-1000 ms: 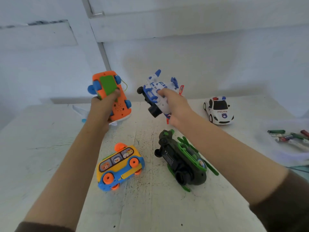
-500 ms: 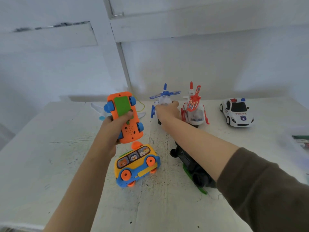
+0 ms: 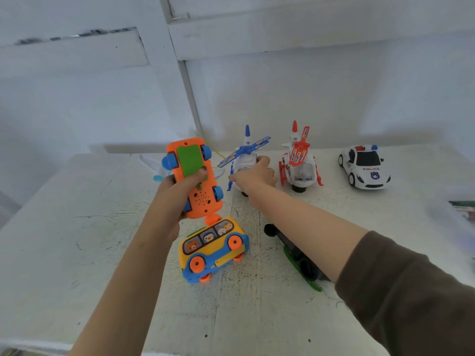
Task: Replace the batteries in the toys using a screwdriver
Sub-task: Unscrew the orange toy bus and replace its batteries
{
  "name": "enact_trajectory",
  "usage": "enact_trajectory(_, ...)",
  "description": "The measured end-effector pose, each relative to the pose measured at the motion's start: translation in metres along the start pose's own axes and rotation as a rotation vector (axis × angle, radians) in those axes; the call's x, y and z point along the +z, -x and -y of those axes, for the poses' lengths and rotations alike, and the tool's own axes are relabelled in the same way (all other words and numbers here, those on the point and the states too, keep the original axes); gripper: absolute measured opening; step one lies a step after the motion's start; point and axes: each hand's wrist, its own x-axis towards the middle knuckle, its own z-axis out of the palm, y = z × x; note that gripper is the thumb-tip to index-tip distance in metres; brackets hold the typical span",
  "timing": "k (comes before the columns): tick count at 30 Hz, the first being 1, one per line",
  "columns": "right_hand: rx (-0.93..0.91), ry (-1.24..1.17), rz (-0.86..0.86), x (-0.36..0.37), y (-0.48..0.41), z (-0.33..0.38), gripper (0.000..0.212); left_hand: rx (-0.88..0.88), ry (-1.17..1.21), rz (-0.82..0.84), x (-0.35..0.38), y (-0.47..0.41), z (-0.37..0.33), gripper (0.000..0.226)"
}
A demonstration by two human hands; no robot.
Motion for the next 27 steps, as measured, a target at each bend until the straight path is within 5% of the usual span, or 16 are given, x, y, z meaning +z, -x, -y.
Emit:
enact_trajectory(4,0.026,-0.137,0.061,-0.011,0.009,0.007,0.079,0.002,-0.008,0.033,0.009,0.004,-0.002,0.018)
enact_trajectory(9,-0.142,-0.539,0.189,-0.064,0.062,0.01,0.04,-0.018,-0.047,0.101,0.031,0.014,-0.009,0.047)
enact_trajectory(12,-0.194,-0.676,0.315,-0.1,0.094,-0.009,0.041,-0.027,-0.011,0.218,0.054,0.027,-0.01,0.031)
enact_trajectory(21,-0.176,-0.66,0.238,-0.186,0.126,-0.088,0.037,-0.064,-0.11,0.51,0.131,0.077,0.011,0.011)
enact_trajectory(25,-0.111,-0.609,0.084,-0.228,0.132,-0.129,0.032,0.089,-0.294,0.631,0.151,0.108,0.03,0.098)
enact_trajectory(27,-0.046,-0.602,0.02,-0.242,0.133,-0.152,0.03,0.102,-0.313,0.685,0.163,0.123,0.045,0.118)
